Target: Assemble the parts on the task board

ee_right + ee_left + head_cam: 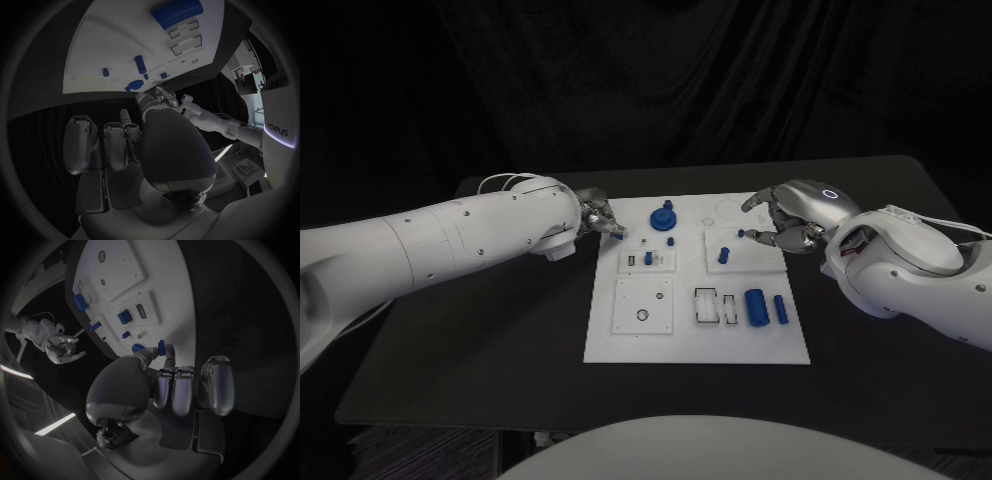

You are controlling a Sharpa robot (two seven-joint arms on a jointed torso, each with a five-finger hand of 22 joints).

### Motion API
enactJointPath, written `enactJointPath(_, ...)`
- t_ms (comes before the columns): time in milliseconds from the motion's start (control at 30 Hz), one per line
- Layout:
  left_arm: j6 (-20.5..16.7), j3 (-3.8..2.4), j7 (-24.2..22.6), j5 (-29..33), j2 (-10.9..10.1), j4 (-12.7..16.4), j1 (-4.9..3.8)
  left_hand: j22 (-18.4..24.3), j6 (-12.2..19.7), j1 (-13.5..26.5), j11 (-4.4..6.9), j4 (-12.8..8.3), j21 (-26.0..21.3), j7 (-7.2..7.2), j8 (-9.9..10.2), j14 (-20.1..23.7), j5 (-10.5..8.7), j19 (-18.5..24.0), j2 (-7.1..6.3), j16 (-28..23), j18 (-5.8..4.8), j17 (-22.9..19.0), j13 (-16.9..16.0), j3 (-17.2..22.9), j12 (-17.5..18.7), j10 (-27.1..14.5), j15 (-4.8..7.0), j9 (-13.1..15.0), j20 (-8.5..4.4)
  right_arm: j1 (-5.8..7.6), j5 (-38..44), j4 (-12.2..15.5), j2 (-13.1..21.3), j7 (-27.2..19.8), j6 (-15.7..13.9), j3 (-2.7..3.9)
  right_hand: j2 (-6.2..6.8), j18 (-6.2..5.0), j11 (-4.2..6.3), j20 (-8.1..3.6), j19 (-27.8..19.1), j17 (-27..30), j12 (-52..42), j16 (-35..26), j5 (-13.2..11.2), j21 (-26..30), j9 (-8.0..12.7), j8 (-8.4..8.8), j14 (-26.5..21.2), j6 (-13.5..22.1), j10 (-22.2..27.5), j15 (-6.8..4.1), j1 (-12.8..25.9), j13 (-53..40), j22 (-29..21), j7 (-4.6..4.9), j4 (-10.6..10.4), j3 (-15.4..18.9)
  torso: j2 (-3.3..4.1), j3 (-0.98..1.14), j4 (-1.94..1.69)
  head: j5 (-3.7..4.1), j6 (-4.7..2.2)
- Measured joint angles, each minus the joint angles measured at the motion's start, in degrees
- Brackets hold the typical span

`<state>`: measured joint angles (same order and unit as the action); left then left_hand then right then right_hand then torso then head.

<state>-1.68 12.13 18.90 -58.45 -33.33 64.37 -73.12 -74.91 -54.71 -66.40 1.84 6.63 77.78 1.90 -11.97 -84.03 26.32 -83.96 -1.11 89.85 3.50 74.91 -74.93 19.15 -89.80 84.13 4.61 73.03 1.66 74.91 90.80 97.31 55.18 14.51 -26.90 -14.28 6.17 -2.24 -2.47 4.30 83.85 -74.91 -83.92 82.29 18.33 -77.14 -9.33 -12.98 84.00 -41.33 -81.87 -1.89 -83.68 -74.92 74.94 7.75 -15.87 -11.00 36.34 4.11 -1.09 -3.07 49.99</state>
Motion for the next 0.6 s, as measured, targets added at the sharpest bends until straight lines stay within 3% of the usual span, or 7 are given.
enactJointPath(200,-3.0,0.01,-0.4,0.0,-3.9,5.9,0.00,0.0,-0.7,0.7,0.18,-0.9,0.0,-0.37,0.0,0.0,1.78,-0.2,-1.23,0.0,0.00,0.0,0.0,2.5,0.0,-0.2,0.41,0.1,-0.21,0.00,-0.1,0.0,0.2,0.0,0.0,0.00,0.00,0.00,0.00,0.00,0.0,0.0,0.0,0.0,0.0,0.0,0.0,0.00,0.0,-0.2,0.0,0.00,0.0,0.0,0.0,0.20,0.0,0.0,-0.01,-0.01,0.01,-0.07,0.00)
enactJointPath(433,-5.5,0.02,0.5,0.0,-7.2,11.8,0.00,0.0,-0.8,1.3,0.39,-1.6,-0.4,-0.27,0.0,0.0,1.48,0.0,-1.88,0.0,0.01,0.0,0.0,4.6,0.0,0.0,0.44,0.3,-0.44,0.00,-0.2,0.0,0.5,0.1,0.0,0.00,0.00,0.00,0.00,0.00,0.0,0.0,0.0,0.0,0.0,0.0,0.0,0.00,0.0,-0.2,0.0,0.00,0.0,0.0,0.0,0.20,0.0,0.0,-0.07,-0.01,-0.01,-0.29,0.00)
enactJointPath(600,-7.3,0.02,1.6,0.0,-8.0,13.9,0.08,0.0,-1.0,1.6,0.39,-1.5,-0.4,-0.48,0.0,0.2,0.21,0.0,-2.19,0.0,0.01,0.0,0.0,5.6,0.0,0.0,0.61,0.4,-0.44,-0.01,-0.3,0.0,0.6,0.1,0.0,0.00,0.00,0.00,0.00,0.00,0.0,0.0,0.0,0.0,0.0,0.0,0.0,0.00,0.0,-0.2,0.0,0.00,0.0,0.0,0.0,0.20,0.0,0.0,-0.14,0.05,-0.07,-0.42,0.00)
